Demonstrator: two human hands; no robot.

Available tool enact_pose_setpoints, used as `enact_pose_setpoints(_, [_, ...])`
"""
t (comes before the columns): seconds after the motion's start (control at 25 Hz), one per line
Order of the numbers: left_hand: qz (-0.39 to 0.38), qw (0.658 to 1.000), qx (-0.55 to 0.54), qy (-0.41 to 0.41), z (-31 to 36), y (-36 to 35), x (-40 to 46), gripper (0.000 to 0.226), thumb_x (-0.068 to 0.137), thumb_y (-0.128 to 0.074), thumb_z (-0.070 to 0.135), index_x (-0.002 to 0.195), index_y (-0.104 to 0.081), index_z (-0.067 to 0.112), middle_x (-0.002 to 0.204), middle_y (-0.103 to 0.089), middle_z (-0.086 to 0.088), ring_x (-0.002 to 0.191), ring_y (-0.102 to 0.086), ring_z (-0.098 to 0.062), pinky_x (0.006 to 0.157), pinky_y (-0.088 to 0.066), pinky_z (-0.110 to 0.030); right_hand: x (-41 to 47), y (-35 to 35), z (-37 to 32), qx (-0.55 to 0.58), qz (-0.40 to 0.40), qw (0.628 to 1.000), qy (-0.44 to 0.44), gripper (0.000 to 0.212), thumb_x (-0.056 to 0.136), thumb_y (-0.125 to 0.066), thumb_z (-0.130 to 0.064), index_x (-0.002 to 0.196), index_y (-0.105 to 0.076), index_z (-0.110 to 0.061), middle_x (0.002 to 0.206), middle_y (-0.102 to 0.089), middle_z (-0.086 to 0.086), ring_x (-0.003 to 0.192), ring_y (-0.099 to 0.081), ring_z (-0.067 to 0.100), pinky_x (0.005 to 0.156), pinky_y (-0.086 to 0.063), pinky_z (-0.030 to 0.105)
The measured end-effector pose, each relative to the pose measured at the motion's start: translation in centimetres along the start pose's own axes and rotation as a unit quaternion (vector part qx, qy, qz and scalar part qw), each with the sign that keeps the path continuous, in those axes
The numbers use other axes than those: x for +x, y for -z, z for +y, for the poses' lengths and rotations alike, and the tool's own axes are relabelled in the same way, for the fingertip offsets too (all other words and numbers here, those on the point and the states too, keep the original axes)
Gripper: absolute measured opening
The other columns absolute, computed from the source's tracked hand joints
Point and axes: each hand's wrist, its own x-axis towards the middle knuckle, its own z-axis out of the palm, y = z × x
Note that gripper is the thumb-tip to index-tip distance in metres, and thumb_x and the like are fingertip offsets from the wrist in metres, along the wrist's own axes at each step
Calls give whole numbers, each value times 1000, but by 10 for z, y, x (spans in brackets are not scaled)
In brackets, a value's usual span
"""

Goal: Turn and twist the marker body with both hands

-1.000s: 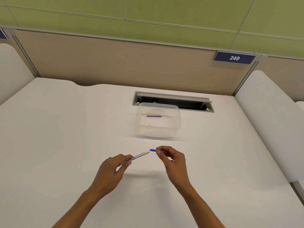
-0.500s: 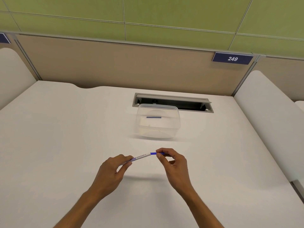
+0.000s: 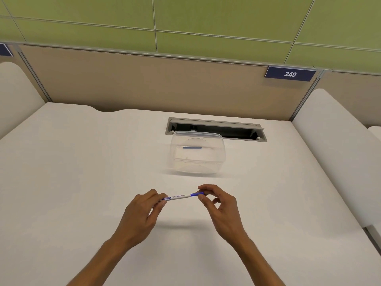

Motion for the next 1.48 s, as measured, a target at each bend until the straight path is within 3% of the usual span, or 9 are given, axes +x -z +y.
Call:
enact_pose_setpoints(0.24, [2,1000,-2,-8,5,3,1,17,95,-44,36,96,-61,31,81,-50,17,67,-44,-7,65,-37,-18,-1,1,-1,4,-4,1000,-18,14,93,-67,-26,88,-73,-37,86,-73,-14,88,-64,6,67,-42,11])
enact_pose_setpoints(0.44, [-1,1000,-9,-28,10,6,2,20,95,-42,40,97,-60,32,83,-52,16,71,-46,-6,69,-39,-20,-1,-2,-4,-24,-11,999,-34,24,94,-62,-39,72,-69,-44,72,-69,-15,66,-54,2,59,-38,13])
enact_pose_setpoints(0.56, [1,999,-5,-37,13,7,3,21,95,-41,41,96,-60,31,83,-52,16,72,-46,-4,69,-38,-18,-1,-3,-1,-33,-14,998,-46,40,88,-50,-61,64,-65,-34,60,-61,-9,54,-44,5,54,-36,17])
enact_pose_setpoints(0.68, [-4,999,-1,-38,14,7,4,26,95,-40,42,97,-62,29,81,-54,14,70,-46,-7,68,-39,-21,-1,-4,2,-51,-22,997,-60,53,88,-45,-68,61,-61,-26,54,-56,-6,50,-42,7,55,-35,24])
enact_pose_setpoints(0.84, [-11,999,8,-30,12,9,6,30,95,-37,44,98,-63,29,77,-52,12,67,-46,-11,64,-42,-24,-2,0,-1,-47,-21,998,-32,28,88,-54,-59,84,-66,-34,81,-69,-13,75,-63,10,60,-40,25])
enact_pose_setpoints(1.0, [-14,999,11,-33,13,10,7,31,95,-36,44,98,-64,29,77,-52,12,66,-45,-10,62,-43,-26,-4,2,-3,-61,-45,997,12,7,91,-58,-37,88,-64,-34,89,-69,-19,87,-64,8,60,-40,15])
enact_pose_setpoints(1.16, [-8,999,14,-37,16,11,7,31,95,-37,44,97,-64,28,76,-53,12,64,-44,-9,63,-40,-24,-4,2,1,-73,-49,996,16,10,96,-58,-29,88,-63,-34,88,-67,-20,88,-63,8,62,-39,14])
enact_pose_setpoints(1.4, [-9,998,26,-55,20,13,8,30,94,-40,41,94,-65,25,75,-52,13,64,-41,-8,65,-37,-21,-3,0,5,-114,-41,992,26,20,101,-49,-32,83,-58,-34,78,-64,-10,69,-57,17,57,-40,28])
enact_pose_setpoints(1.48, [-12,998,26,-55,19,14,8,30,95,-39,41,94,-65,25,75,-51,14,64,-41,-9,66,-37,-20,-3,0,4,-114,-38,992,28,19,100,-48,-38,83,-58,-35,78,-64,-10,68,-56,17,57,-40,27])
